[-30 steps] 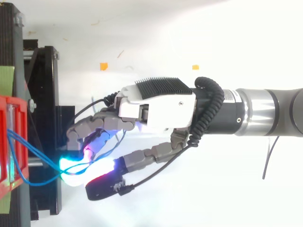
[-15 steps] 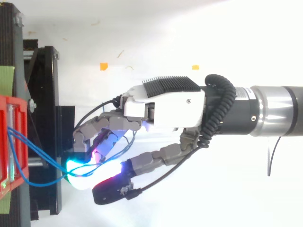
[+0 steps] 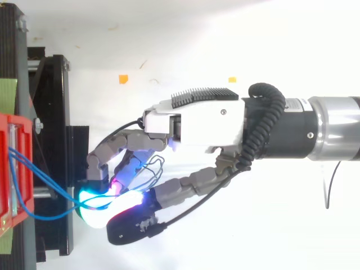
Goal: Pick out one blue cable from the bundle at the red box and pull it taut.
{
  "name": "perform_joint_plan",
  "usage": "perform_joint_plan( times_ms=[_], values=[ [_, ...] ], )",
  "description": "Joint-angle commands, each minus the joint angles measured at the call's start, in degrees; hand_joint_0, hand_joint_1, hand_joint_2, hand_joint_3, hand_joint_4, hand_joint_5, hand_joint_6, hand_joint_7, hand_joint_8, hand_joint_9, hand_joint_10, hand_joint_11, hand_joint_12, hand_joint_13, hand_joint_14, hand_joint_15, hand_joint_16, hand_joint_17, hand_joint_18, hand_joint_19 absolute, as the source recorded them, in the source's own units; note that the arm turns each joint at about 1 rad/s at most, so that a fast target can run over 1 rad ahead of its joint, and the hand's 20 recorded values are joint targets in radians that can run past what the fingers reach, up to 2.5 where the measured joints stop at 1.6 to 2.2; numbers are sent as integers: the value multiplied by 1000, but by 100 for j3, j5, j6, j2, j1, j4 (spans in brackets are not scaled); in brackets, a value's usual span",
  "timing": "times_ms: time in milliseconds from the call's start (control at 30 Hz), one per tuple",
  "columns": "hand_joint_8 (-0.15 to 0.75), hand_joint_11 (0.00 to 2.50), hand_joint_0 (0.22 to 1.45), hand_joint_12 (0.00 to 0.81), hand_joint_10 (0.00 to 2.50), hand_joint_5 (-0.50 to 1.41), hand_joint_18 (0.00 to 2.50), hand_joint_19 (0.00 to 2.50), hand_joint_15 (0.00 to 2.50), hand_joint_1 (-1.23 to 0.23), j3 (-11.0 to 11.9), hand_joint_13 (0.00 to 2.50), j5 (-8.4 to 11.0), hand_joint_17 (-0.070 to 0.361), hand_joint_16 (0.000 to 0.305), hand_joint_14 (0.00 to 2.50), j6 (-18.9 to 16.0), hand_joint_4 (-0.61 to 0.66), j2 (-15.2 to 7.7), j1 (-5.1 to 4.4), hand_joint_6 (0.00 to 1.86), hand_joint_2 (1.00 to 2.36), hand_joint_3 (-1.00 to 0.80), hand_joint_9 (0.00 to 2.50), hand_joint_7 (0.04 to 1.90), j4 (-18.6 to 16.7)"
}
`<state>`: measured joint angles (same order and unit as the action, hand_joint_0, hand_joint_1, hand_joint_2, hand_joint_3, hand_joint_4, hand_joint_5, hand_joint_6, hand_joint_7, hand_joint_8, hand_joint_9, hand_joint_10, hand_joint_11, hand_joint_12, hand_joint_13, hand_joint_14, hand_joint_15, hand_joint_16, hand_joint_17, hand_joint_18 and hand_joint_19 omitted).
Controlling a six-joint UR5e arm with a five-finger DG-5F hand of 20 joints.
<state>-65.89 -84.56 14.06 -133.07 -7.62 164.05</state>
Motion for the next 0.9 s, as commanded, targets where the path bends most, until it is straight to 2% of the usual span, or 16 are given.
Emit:
perform_joint_plan(
  times_ms=[0, 433, 533, 733, 867],
  values=[
    [243, 499, 581, 324, 17, -154, 551, 638, 467, -680, 261, 775, -8, 106, 47, 20, -44, 78, 0, 23, 830, 1021, -143, 918, 883, 567],
    [251, 524, 596, 323, 18, -168, 567, 636, 474, -715, 322, 777, 10, 106, 47, 19, -44, 65, 0, 41, 898, 1020, -166, 918, 868, 637],
    [247, 549, 613, 321, 21, -169, 589, 627, 474, -736, 375, 786, 10, 106, 47, 19, -70, 38, 9, 50, 924, 1018, -217, 923, 854, 646],
    [244, 593, 643, 318, 19, -164, 611, 635, 486, -727, 507, 812, 1, 104, 46, 19, -70, 41, 9, 67, 947, 1013, -323, 969, 846, 953],
    [247, 623, 649, 319, 22, -156, 631, 632, 477, -711, 516, 815, -8, 104, 46, 19, -70, 49, 9, 76, 950, 1005, -446, 1001, 847, 1032]
  ],
)
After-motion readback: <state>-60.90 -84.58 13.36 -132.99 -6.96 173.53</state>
